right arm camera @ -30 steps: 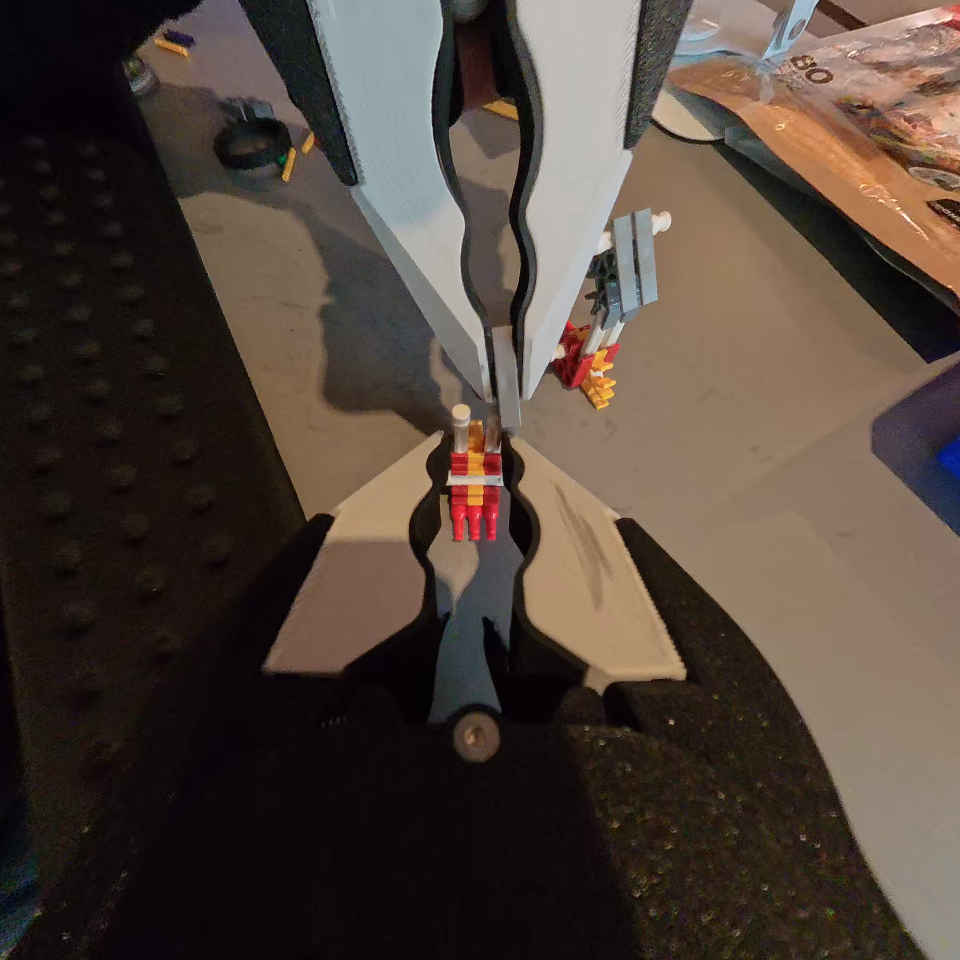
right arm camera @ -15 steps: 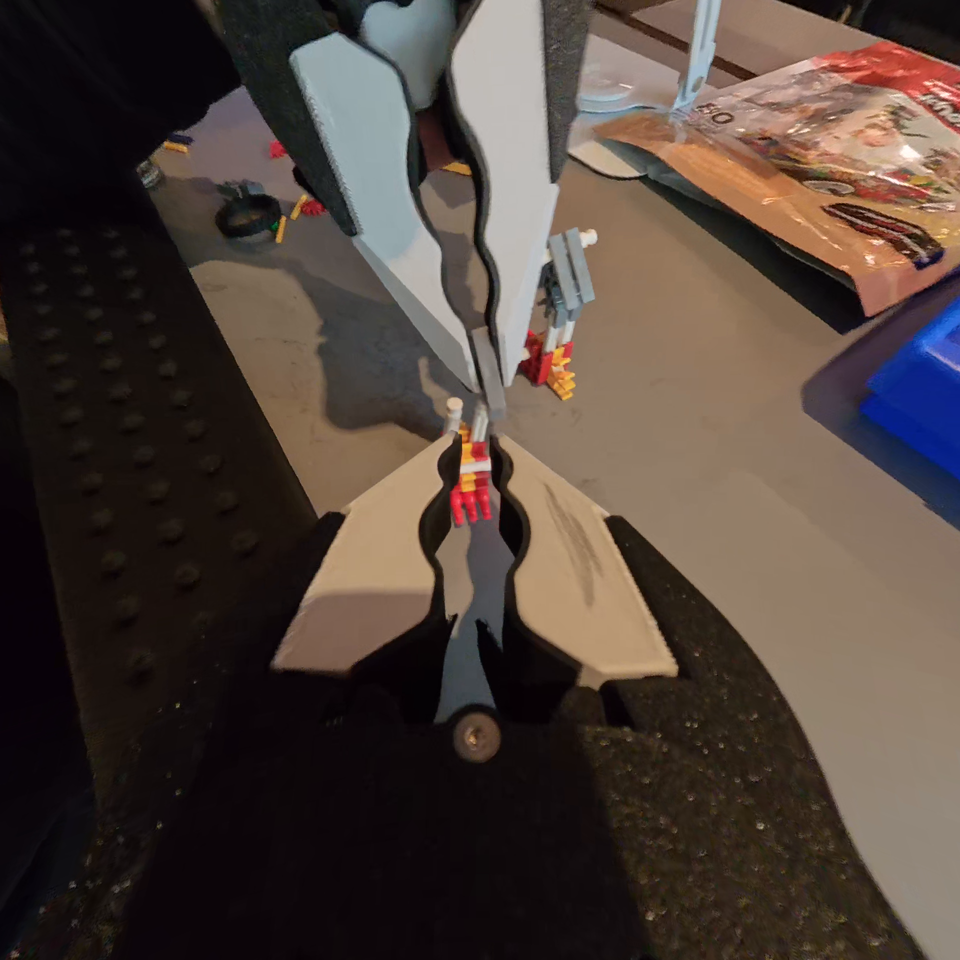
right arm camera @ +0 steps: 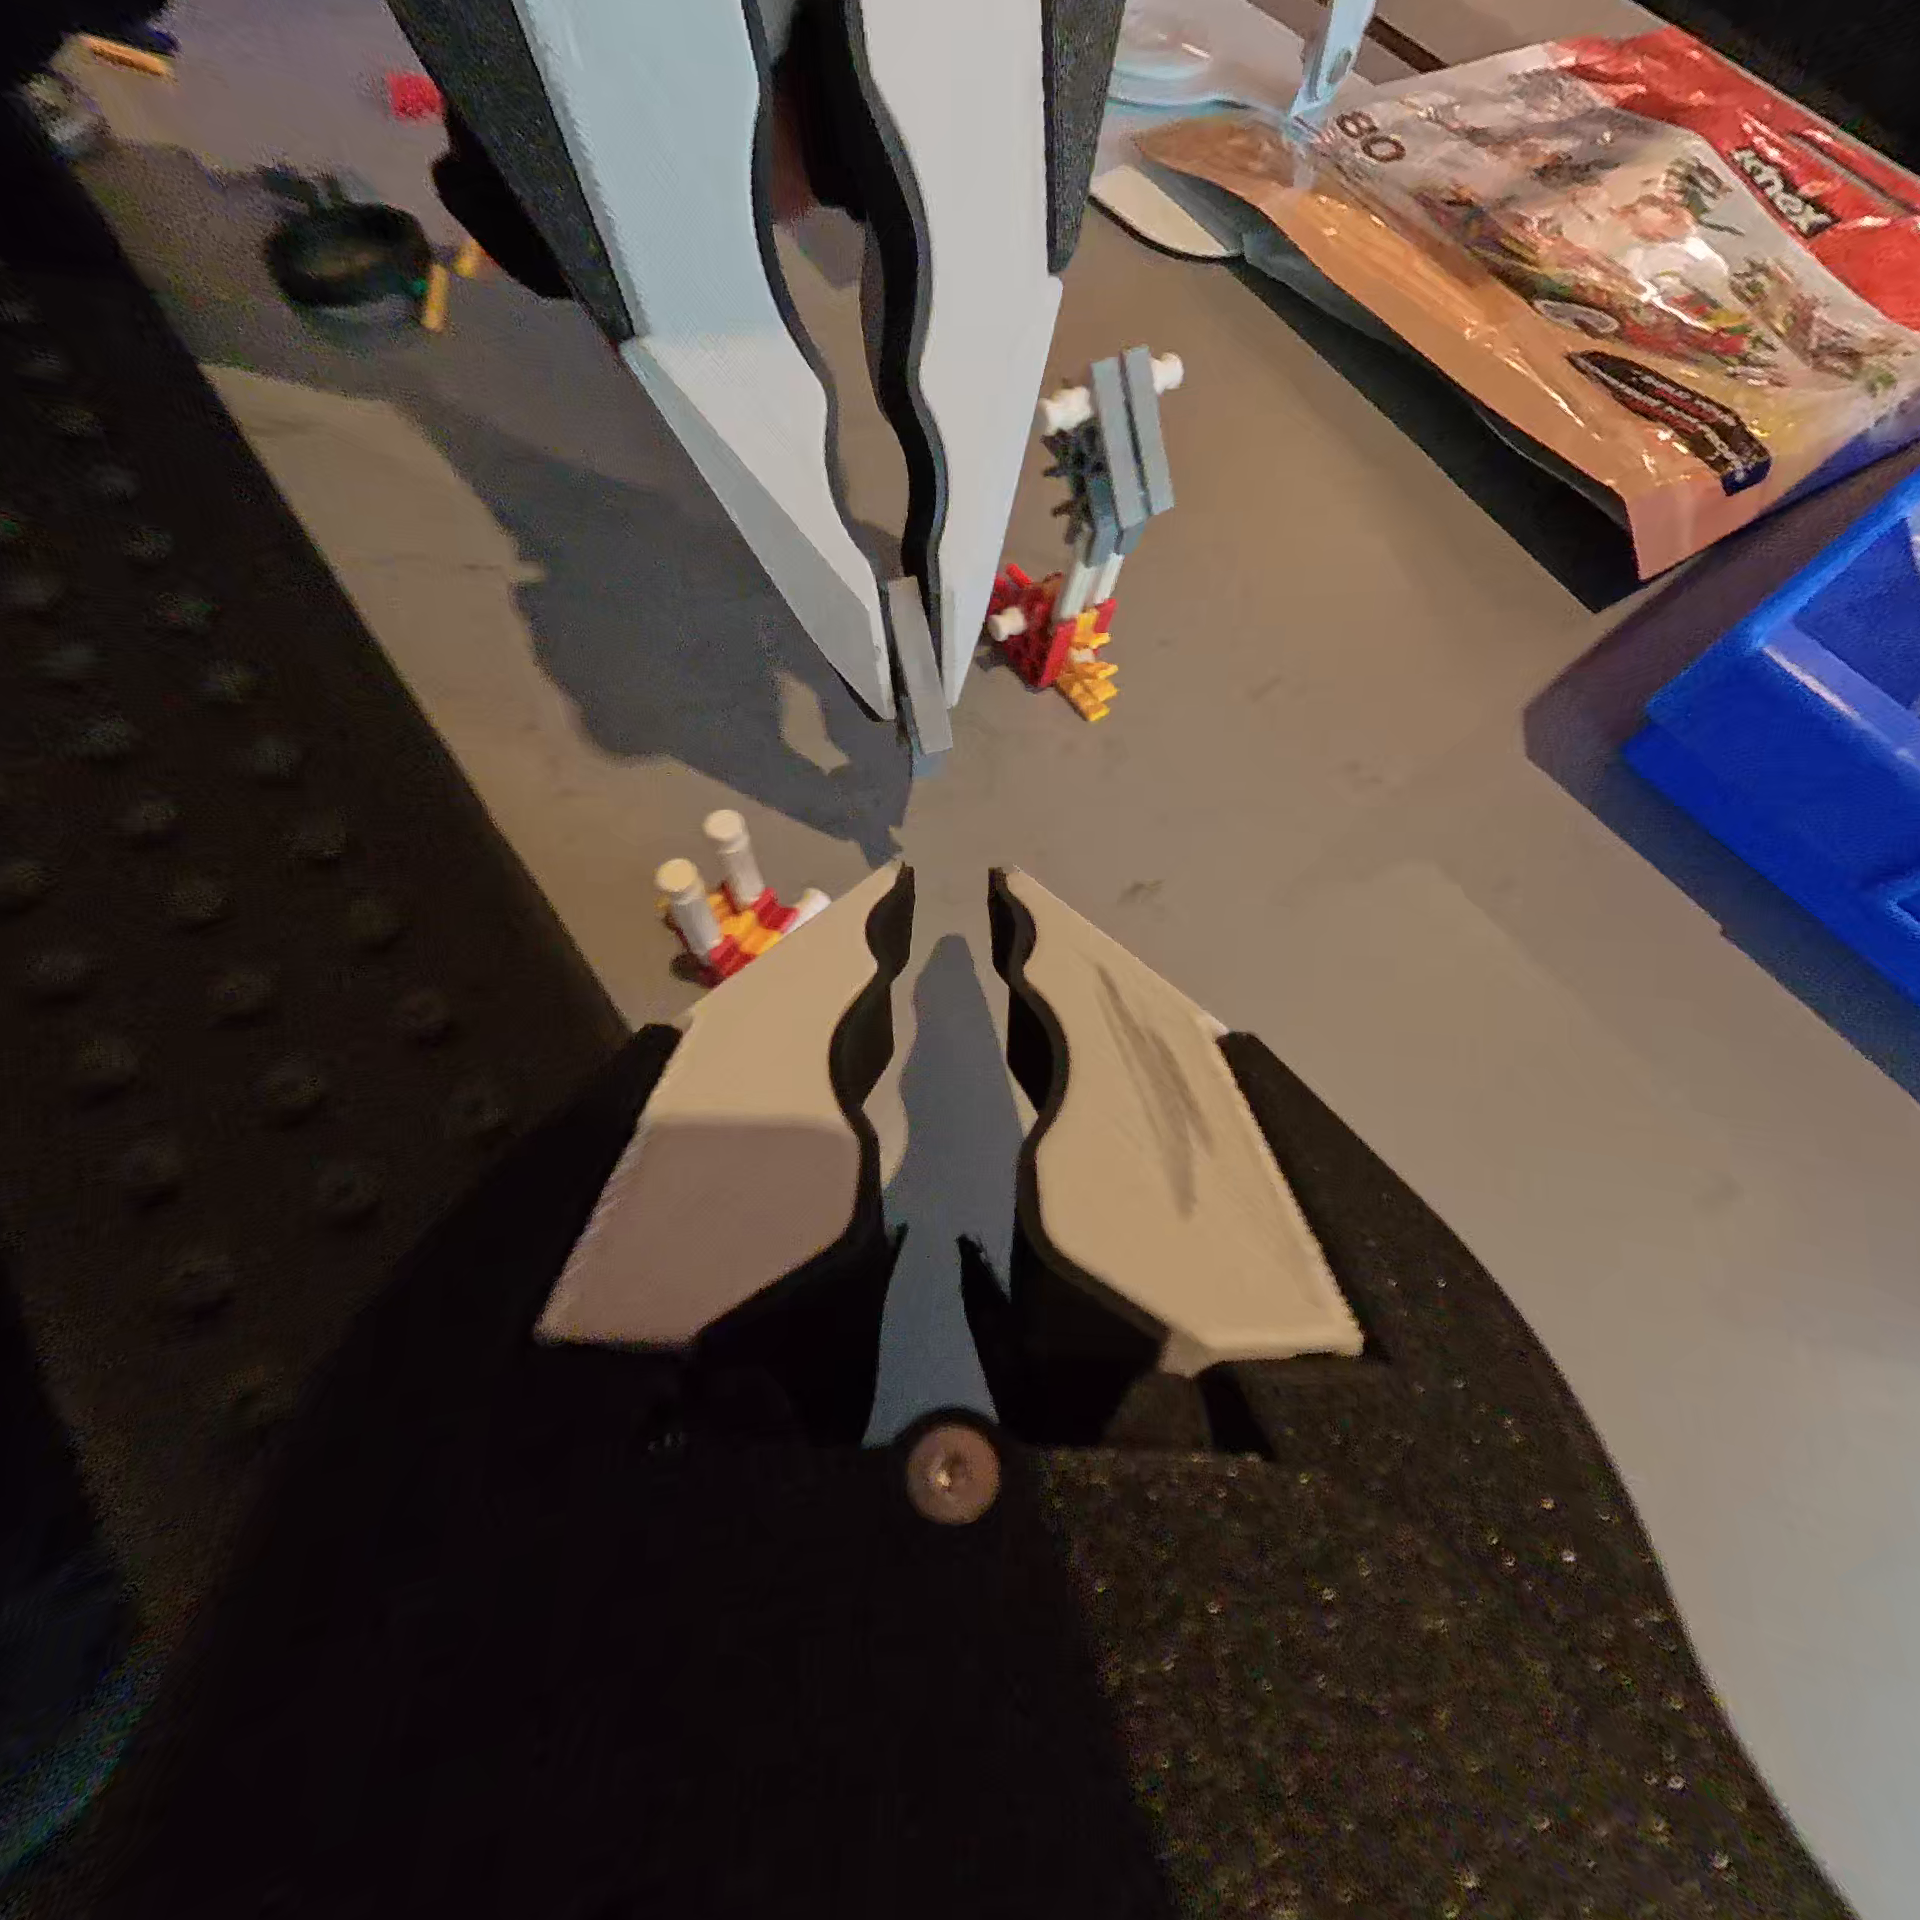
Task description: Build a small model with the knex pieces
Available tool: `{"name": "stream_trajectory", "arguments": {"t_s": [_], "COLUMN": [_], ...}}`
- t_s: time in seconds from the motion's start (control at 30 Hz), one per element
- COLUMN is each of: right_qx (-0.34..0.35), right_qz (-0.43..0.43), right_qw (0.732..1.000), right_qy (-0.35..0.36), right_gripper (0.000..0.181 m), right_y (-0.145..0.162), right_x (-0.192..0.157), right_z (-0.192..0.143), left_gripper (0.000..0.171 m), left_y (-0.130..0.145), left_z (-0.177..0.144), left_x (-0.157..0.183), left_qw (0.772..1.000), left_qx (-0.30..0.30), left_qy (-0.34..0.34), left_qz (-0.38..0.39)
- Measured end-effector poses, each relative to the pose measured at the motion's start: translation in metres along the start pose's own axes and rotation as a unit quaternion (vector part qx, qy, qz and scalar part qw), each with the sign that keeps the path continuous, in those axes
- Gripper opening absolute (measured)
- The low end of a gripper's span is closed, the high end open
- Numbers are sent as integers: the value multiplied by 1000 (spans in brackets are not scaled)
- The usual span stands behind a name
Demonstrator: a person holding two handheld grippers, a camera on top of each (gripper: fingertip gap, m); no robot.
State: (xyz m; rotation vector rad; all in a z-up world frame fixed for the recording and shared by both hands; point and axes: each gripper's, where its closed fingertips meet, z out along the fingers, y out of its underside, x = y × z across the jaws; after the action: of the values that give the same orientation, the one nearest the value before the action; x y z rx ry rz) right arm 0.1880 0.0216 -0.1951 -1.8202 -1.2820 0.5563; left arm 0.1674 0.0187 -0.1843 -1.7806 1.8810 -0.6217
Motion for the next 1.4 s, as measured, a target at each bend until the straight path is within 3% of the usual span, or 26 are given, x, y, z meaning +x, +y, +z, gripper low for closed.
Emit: {"name": "stream_trajectory", "arguments": {"t_s": [0.3, 0.6, 0.9, 1.1, 1.33, 1.4], "right_qx": [29, 27, 30, 31, 28, 23], "right_qz": [-22, -49, -40, -27, -22, -24], "right_qw": [998, 998, 999, 999, 999, 999], "right_qy": [-47, 0, -12, -12, -18, -24], "right_gripper": [21, 22, 17, 18, 18, 18], "right_y": [-5, -6, -9, -4, -2, -1], "right_x": [-34, -38, -40, -38, -37, -39], "right_z": [-10, -12, -7, -14, -15, -15], "left_gripper": [6, 5, 6, 7, 45, 46], "left_y": [2, 0, 2, 23, 43, 47], "left_z": [1, -5, 0, 8, 7, -1], "left_x": [21, 32, 34, 28, 9, 6], "left_qw": [993, 973, 976, 962, 957, 961], "left_qx": [46, 116, 105, 78, 66, 63], "left_qy": [-14, 25, 18, 59, 4, -21], "left_qz": [-109, -198, -192, -255, -282, -268]}}
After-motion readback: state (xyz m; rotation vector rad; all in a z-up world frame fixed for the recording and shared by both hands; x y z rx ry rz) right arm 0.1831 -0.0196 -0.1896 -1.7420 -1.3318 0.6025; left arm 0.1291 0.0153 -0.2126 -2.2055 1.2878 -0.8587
